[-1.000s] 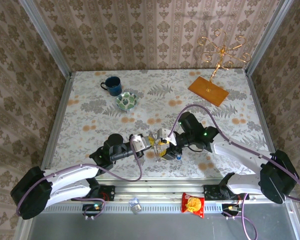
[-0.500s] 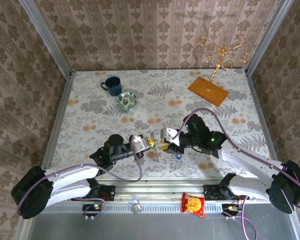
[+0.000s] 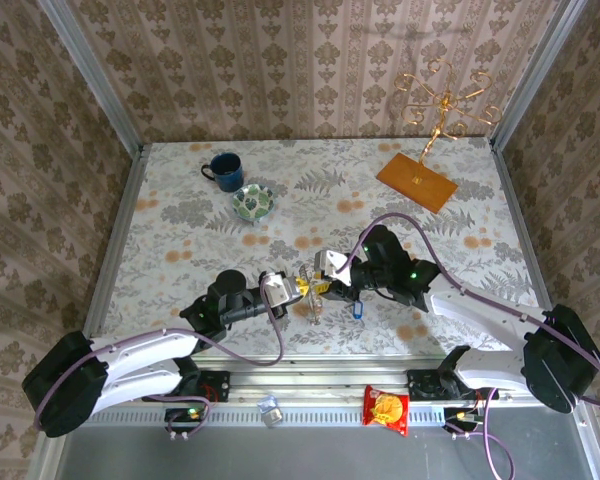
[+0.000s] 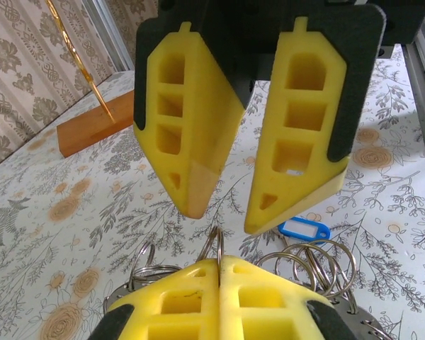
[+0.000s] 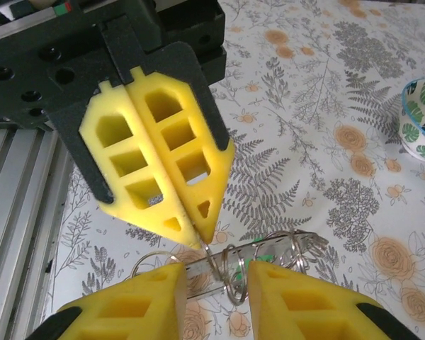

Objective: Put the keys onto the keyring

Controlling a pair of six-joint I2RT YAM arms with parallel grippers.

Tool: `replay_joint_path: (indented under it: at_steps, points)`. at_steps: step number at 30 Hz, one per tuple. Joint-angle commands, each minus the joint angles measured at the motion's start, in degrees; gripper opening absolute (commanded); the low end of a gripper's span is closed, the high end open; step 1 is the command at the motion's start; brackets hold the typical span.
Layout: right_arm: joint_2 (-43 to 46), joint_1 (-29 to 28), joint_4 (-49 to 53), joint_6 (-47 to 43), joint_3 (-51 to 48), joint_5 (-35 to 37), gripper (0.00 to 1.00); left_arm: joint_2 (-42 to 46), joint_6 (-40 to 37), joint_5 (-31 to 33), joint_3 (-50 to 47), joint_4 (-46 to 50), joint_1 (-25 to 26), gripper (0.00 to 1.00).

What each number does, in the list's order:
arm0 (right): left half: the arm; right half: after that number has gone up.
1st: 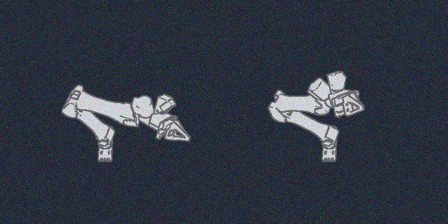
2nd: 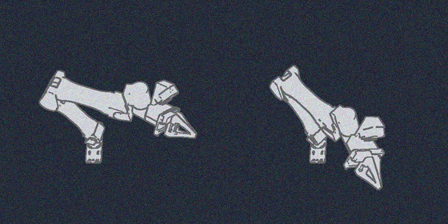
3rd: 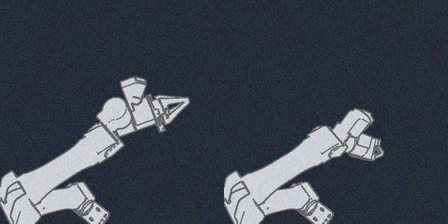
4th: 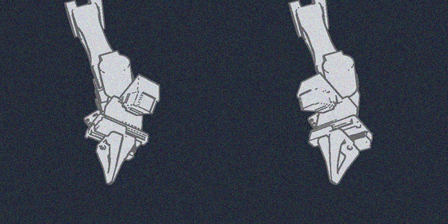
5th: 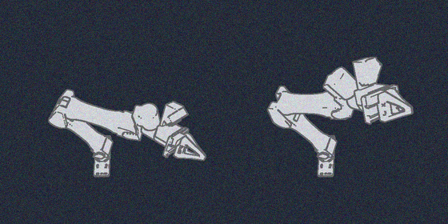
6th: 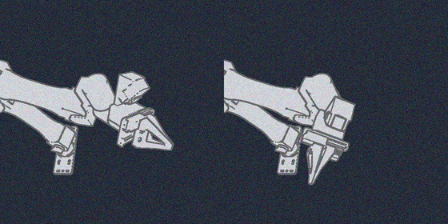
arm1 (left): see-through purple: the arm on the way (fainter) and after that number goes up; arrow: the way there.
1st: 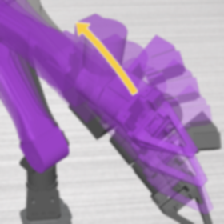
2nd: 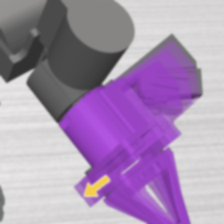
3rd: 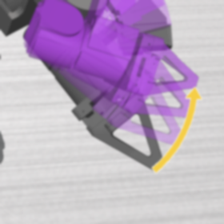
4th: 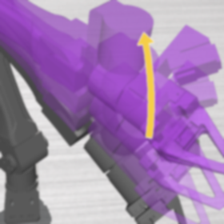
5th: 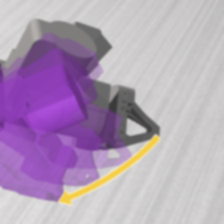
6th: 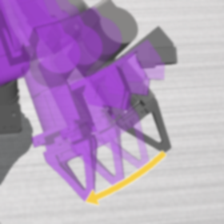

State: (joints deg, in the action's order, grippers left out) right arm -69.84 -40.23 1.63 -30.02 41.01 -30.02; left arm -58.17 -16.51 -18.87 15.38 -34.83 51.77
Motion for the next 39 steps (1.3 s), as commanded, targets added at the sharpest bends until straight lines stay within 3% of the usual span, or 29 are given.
replay_joint_path:
  at_steps: [1, 10, 17, 21, 24, 30, 39]
  points:
    - [-1.27, -0.37, -1.29, -0.54, -0.32, 0.47, 0.29, -0.14, 1.18, -1.43, -0.43, -3.51, 0.35, 0.0]
    - [-2.53, -0.77, -1.23, -1.61, -0.15, -1.26, 0.21, -0.53, 1.31, -1.59, -0.35, -3.81, 0.35, 0.0]
    - [-3.63, -0.92, -0.33, -2.83, 1.32, -2.02, 0.0, -0.62, 1.33, -1.05, -0.46, -3.55, 0.33, 0.0]
    - [-3.55, -1.07, 1.05, -3.65, 2.2, -2.45, 0.0, -1.05, 0.01, -0.12, 0.25, -0.16, 0.34, 0.0]
    - [-3.61, -1.3, 2.14, -4.37, 2.87, -2.76, 0.0, -1.57, -0.4, -0.15, 0.44, 0.22, 0.27, 0.08]
    - [-3.72, -2.0, 3.35, -5.2, 3.94, -2.85, 0.0, -2.9, -0.75, -1.57, 1.19, 1.02, 0.3, 0.13]
    - [-4.17, -2.81, 4.16, -5.71, 5.72, -3.07, 0.0, -3.31, -1.01, -3.41, 1.93, 2.2, 0.35, 0.13]
